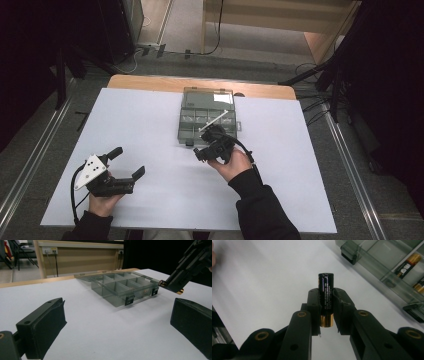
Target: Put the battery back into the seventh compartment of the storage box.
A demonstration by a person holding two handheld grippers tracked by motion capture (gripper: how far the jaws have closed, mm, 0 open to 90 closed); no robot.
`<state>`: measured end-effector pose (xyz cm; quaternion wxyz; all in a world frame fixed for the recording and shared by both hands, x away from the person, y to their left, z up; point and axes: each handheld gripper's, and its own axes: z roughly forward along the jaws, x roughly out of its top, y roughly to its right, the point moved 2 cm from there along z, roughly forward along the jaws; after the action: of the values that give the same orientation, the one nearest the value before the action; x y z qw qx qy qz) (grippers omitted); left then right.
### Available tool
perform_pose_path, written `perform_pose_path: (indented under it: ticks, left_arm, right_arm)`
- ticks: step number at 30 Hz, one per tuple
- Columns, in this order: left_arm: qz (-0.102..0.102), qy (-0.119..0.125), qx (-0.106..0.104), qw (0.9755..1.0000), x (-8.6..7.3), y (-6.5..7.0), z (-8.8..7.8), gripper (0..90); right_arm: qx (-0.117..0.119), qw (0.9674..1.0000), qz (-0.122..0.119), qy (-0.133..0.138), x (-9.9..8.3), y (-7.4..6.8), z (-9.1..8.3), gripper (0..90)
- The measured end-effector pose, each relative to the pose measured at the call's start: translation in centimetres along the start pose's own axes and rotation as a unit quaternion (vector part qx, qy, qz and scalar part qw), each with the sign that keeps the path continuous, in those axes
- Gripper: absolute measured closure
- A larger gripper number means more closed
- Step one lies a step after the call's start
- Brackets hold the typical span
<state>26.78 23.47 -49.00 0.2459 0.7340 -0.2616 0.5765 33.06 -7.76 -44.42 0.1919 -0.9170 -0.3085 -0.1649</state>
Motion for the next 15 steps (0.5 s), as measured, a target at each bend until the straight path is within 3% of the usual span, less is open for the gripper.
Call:
perform_pose_path:
  ticks: [8,9,15]
  left_arm:
    - [0.000,-0.001,0.000,1.0000,0.0,0.0,0.0,0.0]
    - [0.001,-0.001,0.000,1.0000,0.0,0.0,0.0,0.0]
    - [0.001,-0.001,0.001,1.0000,0.0,0.0,0.0,0.0]
  right_arm:
    - [0.020,0.9990,0.028,0.027,0.1,1.7,-0.5,77.4]
    - [0.025,0.9981,0.040,0.039,0.2,2.2,-0.7,77.4]
    - [0.031,0.9959,0.062,0.057,0.3,3.3,-0.8,77.4]
